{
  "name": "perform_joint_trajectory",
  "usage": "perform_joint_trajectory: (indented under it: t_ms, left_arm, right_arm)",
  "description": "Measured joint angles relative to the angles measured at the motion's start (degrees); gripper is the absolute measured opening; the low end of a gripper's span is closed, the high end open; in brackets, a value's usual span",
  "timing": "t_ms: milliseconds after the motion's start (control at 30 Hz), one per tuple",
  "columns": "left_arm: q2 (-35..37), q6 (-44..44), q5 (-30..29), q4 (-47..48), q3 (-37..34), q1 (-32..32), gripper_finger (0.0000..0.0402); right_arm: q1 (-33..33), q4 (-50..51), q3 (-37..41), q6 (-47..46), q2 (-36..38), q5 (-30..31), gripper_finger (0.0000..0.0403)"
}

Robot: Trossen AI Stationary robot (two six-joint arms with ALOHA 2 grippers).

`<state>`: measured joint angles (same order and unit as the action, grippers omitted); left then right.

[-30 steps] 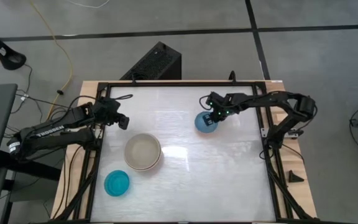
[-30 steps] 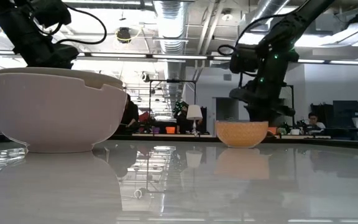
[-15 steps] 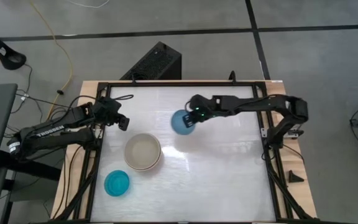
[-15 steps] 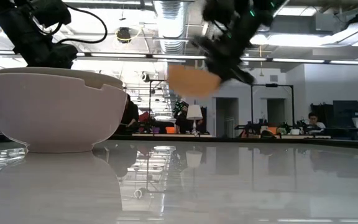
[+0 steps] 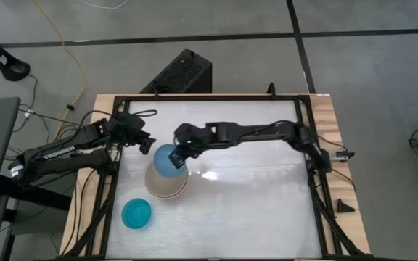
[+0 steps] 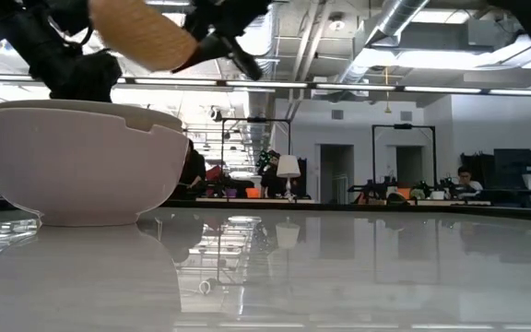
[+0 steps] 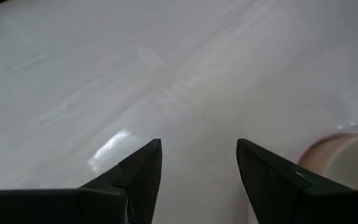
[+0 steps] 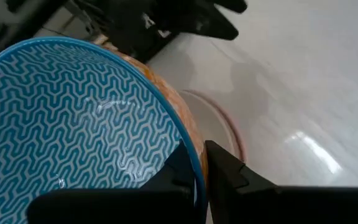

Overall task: Nest bowls inside each other
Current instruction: Stack the blue patterned bowl on top of the grey bowl

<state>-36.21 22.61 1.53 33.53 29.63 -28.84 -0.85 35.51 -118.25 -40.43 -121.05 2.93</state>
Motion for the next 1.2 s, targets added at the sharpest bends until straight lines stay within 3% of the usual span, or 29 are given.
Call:
perform_joint_trajectory:
  t_ms: [133, 267, 467, 967, 1200]
  left_arm:
    - [-0.02, -2.25, 1.04, -1.02, 0.29, -0.02, 0.0197]
    - [-0.01, -6.75, -1.69, 0.43, 2.64, -0.02, 0.0197]
    - [0.00, -13.10, -7.37, 3.00, 6.88, -0.02, 0.0197]
    - [-0.13, -15.84, -8.43, 7.03, 7.25, -0.02, 0.0197]
    - [-0.13, -14.41, -9.08, 7.03, 7.24, -0.02, 0.0197]
  right_arm:
    - [-0.46, 3.55, -6.93, -0.10, -5.06, -0.82, 0.0043]
    - [-1.38, 4.00, -10.34, -1.28, -8.72, -2.02, 0.0043]
    - [-1.96, 4.95, -10.70, -3.49, -12.04, -2.82, 0.0043]
    - [-1.63, 7.57, -10.81, -4.25, -13.38, -0.12, 0.0043]
    - [-2.01, 6.79, -10.81, -1.28, -13.38, 0.03, 0.0098]
